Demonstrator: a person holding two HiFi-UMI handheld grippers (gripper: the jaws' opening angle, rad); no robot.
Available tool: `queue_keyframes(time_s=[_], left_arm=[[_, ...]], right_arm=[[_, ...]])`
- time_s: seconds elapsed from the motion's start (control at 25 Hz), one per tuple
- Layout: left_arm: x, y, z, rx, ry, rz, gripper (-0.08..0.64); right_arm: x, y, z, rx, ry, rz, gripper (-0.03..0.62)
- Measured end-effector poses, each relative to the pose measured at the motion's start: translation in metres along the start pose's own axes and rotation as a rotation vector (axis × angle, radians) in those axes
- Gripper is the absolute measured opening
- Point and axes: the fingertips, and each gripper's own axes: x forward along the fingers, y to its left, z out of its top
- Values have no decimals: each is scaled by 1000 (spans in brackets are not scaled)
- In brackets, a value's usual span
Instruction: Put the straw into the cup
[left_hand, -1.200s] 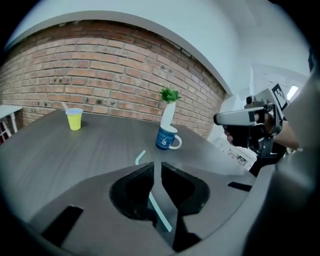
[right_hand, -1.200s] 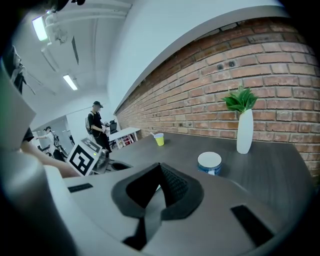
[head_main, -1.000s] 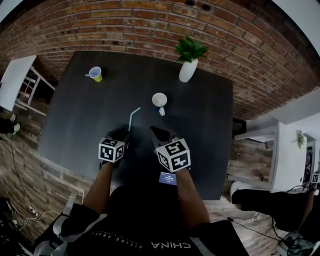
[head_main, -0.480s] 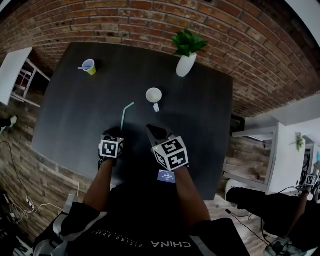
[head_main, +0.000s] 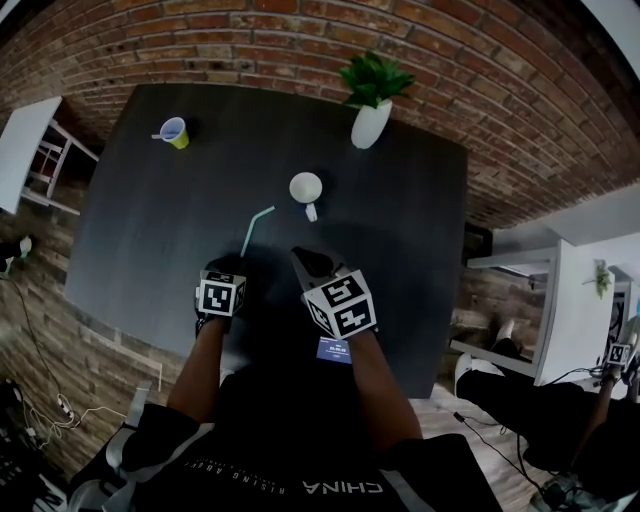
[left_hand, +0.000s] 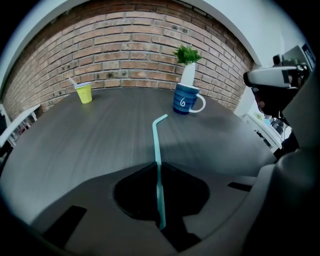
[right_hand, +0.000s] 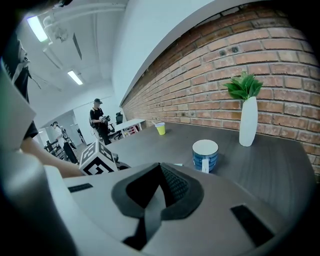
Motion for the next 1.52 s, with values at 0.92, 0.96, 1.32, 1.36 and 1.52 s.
queue_keyframes(time_s=[0.92, 0.96, 1.32, 1.36, 1.52], left_arm=[[-106, -42, 89, 21, -382, -464, 29], [-111, -46, 92, 28, -395, -491, 29], [-145, -65, 120, 144, -492, -620, 29], [-148, -66, 123, 155, -502, -626, 29], [-158, -71, 130, 182, -534, -648, 29]], right_arm=[[16, 36, 46, 180, -129, -17, 8], [15, 35, 49, 204, -140, -26, 9], [-1, 29, 89, 438, -305, 18, 64], [-3, 30, 93, 447, -321, 25, 64], [-11, 29, 105, 462, -362, 25, 64]])
